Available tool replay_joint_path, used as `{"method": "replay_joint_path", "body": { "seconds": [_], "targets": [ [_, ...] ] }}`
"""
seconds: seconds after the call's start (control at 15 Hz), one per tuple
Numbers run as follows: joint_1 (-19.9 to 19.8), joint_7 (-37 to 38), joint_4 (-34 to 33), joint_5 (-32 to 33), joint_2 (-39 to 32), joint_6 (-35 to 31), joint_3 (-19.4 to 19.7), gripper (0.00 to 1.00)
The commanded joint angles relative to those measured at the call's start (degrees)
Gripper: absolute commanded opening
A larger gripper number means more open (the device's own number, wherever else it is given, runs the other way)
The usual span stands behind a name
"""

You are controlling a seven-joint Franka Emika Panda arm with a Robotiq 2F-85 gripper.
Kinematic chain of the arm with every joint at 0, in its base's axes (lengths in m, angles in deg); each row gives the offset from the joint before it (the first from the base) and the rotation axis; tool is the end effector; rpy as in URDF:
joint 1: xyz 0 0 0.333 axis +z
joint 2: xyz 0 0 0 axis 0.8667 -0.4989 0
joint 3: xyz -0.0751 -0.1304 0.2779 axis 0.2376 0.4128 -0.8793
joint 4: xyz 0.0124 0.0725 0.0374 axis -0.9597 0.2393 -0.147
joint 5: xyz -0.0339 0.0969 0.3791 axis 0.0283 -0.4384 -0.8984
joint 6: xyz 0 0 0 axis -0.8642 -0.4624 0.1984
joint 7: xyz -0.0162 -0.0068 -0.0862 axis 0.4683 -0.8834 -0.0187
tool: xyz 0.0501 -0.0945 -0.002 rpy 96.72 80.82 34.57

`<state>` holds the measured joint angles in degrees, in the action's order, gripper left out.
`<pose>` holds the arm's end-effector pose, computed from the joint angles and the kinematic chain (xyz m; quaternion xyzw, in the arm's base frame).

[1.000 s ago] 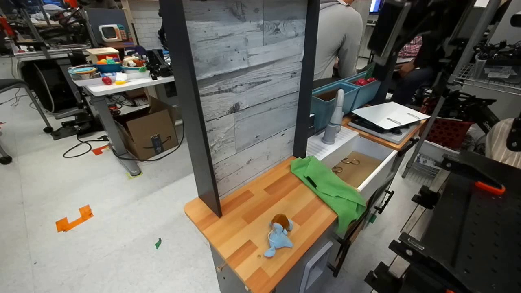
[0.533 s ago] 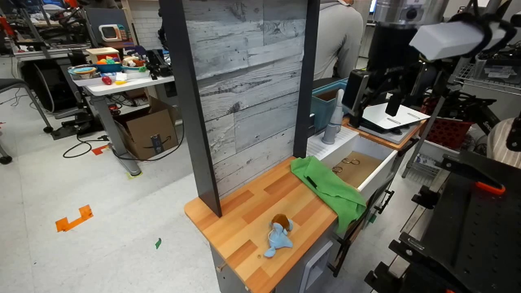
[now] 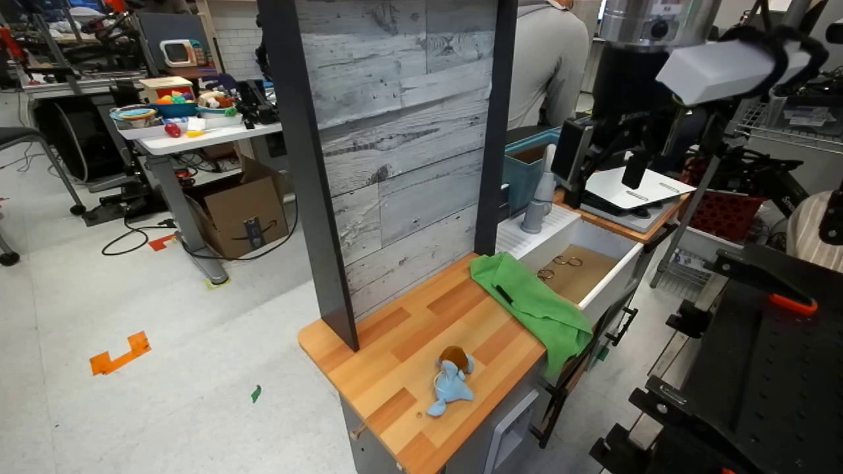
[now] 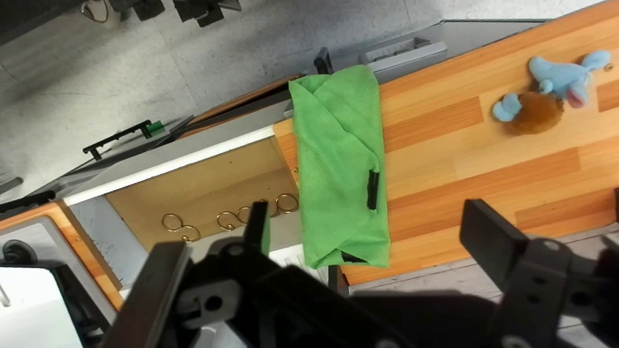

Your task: Move the green cloth to the left

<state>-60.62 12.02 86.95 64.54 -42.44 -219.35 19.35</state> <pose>0.4932 -0.0068 0.2091 0.9847 -0.1577 0.0279 0.0683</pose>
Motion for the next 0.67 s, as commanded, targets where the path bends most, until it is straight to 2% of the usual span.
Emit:
{"method": "replay_joint_path", "body": {
  "seconds": [0.0, 0.27, 0.6],
  "targets": [
    [4.72, 1.30, -3.05, 2.23, -6.25, -2.21, 4.36, 1.00],
    [7.95, -0.76, -7.70, 1.10, -15.66, -5.90, 7.65, 1.00],
    [7.98, -6.55, -13.12, -3.44, -26.56, -11.57, 9.72, 1.00]
  ]
}}
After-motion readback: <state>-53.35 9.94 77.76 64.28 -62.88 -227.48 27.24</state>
